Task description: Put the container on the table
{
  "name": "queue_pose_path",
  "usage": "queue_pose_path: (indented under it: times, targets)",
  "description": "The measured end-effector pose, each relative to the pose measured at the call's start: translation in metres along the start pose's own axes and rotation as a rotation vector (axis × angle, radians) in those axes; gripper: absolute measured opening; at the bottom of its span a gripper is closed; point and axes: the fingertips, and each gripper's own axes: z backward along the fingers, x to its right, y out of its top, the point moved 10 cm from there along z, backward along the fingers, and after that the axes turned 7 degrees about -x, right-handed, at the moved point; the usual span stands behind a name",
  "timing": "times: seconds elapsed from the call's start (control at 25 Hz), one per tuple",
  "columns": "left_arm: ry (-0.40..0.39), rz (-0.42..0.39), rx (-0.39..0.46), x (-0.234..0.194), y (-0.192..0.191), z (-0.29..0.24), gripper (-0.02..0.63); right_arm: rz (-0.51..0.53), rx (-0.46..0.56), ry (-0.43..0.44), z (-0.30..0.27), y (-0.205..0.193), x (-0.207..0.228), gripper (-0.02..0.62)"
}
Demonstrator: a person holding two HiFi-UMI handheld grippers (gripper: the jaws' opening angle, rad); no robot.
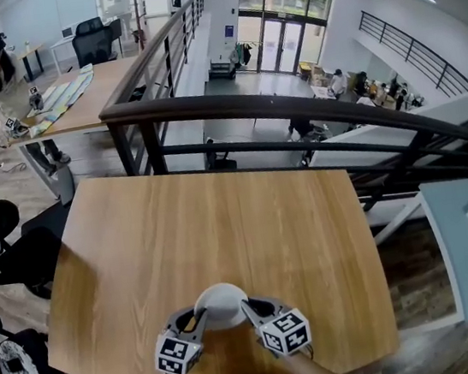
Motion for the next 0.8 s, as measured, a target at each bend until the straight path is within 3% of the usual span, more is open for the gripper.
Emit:
queue_pose_path:
  times: [0.8]
  targets:
    - [-0.03,0.036,-0.062,-0.006,-0.015,-0.021,0.051,-0.05,-0.066,-0.004,-0.014,-0.016,0.012,0.023]
